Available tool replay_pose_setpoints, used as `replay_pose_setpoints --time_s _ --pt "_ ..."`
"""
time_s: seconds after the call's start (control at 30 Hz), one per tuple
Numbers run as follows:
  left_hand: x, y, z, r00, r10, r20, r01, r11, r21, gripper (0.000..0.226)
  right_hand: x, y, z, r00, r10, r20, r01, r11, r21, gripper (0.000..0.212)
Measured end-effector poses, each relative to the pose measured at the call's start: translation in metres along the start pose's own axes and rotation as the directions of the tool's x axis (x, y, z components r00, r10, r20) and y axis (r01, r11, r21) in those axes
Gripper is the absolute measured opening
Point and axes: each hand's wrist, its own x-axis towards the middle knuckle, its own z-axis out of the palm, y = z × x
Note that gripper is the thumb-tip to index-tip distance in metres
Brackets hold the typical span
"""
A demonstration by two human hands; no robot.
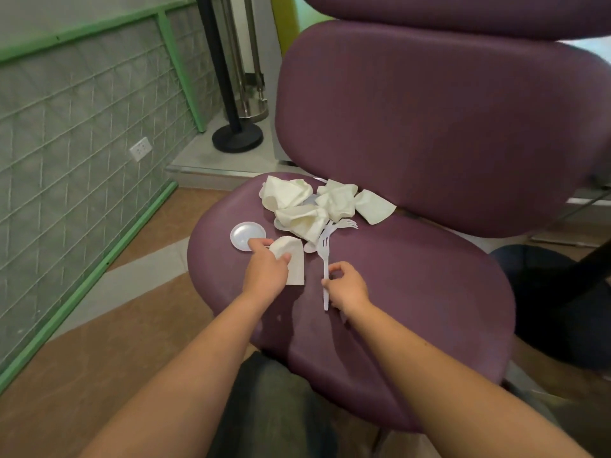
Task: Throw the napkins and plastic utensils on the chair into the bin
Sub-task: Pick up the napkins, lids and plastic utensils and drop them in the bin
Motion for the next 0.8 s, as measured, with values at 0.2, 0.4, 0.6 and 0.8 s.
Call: replay_pose_setpoints --time_s 0.2,0.4,0.6,0.8 --pt "-0.041 0.054 0.054 0.968 0.087 0.237 -0.071 0.995 -0.074 0.040 -0.031 0.037 -0.078 0.988 0.042 -0.146 -0.011 0.979 0.204 0.019" --pt "-0.107 0.113 0.139 0.853 0.244 0.461 -0.202 0.969 -0.141 0.042 -0.077 0.072 -0.179 0.926 0.065 -0.372 0.034 0.967 0.252 0.014" --pt "-0.178 0.169 0.234 0.780 0.282 0.559 -0.204 0.959 -0.198 0.046 -0.113 0.117 -0.276 0.812 0.077 -0.579 0.081 0.967 0.243 0.026" --pt "-0.245 0.198 0.316 0.631 0.376 0.679 -0.303 0.925 -0.231 0.045 -0.139 0.177 -0.361 0.694 0.246 -0.677 -0.017 0.945 0.326 0.013"
